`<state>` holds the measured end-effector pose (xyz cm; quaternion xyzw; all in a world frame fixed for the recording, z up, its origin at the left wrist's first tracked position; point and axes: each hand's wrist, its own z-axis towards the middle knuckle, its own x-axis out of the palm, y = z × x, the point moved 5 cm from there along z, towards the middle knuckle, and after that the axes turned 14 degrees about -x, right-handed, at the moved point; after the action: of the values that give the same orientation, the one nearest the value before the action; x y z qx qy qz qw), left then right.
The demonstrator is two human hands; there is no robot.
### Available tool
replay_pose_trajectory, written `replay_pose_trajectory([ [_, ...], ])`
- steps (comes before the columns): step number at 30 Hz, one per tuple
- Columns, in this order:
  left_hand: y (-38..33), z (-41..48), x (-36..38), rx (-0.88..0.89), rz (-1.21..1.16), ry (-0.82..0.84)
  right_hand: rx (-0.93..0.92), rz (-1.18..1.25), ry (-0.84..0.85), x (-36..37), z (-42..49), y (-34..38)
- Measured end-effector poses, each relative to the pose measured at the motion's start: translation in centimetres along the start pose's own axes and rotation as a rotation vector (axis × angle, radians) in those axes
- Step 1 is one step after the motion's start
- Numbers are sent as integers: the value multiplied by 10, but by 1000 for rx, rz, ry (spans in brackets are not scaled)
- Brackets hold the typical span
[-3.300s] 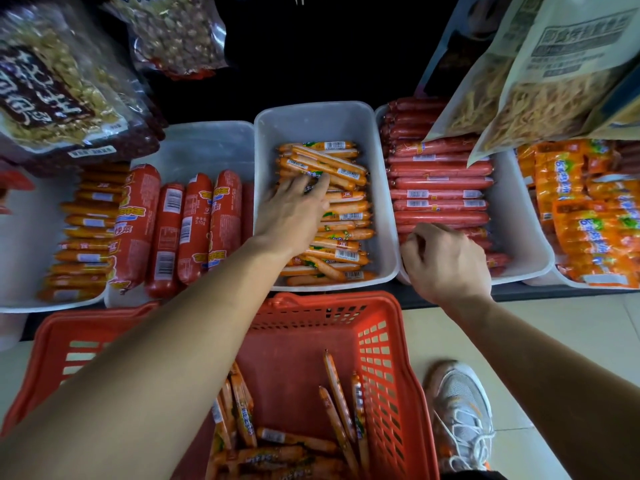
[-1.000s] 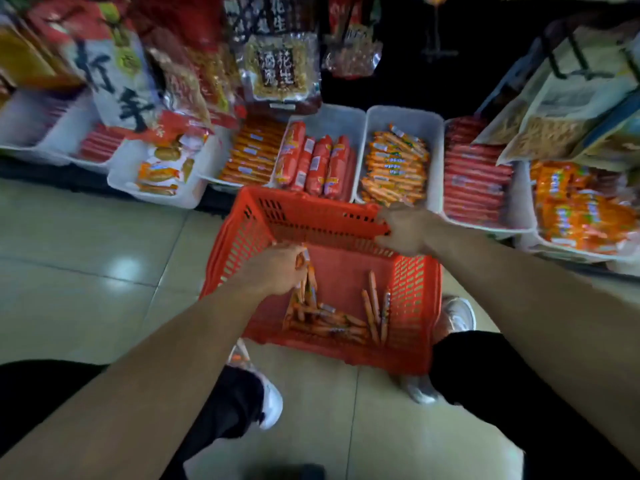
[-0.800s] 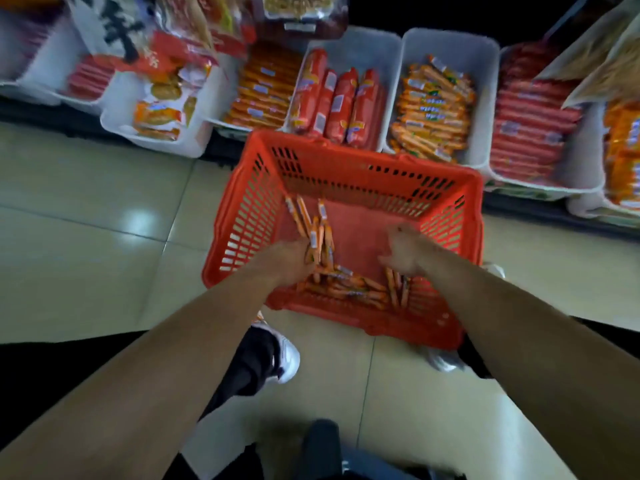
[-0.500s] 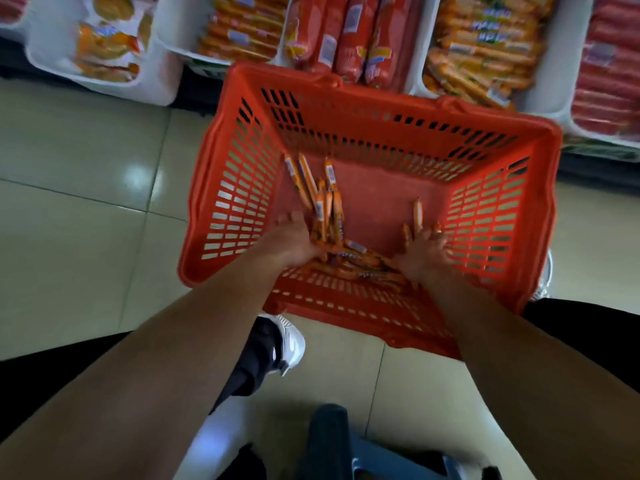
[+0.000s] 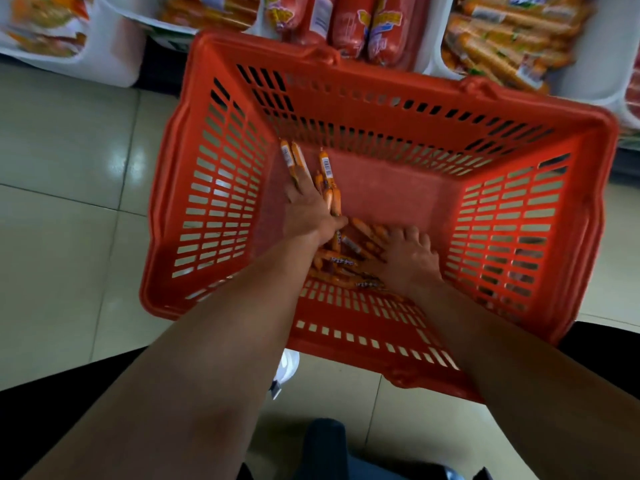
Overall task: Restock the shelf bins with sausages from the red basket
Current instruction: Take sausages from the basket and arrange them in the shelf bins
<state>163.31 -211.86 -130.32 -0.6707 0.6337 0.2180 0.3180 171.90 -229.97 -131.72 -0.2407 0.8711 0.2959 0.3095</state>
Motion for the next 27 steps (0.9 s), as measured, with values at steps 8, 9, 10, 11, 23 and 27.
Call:
replay_pose_trajectory([
  [8, -1, 12, -6, -54, -157, 12, -177, -90, 195, 4, 8, 10],
  [9, 2, 15, -6, -72, -180, 21, -196, -106, 214, 6, 8, 13],
  [10, 4, 17, -6, -83, -200, 21, -221, -117, 221, 8, 7, 15],
  [11, 6, 19, -7, -93, -212, 18, -241, -118, 219, 9, 5, 17],
  [23, 20, 29, -33, -24, -209, 16, -263, -27, 258, 16, -5, 18],
  [27, 20, 21, -21, -82, -186, 98, -254, -22, 255, 20, -6, 19],
])
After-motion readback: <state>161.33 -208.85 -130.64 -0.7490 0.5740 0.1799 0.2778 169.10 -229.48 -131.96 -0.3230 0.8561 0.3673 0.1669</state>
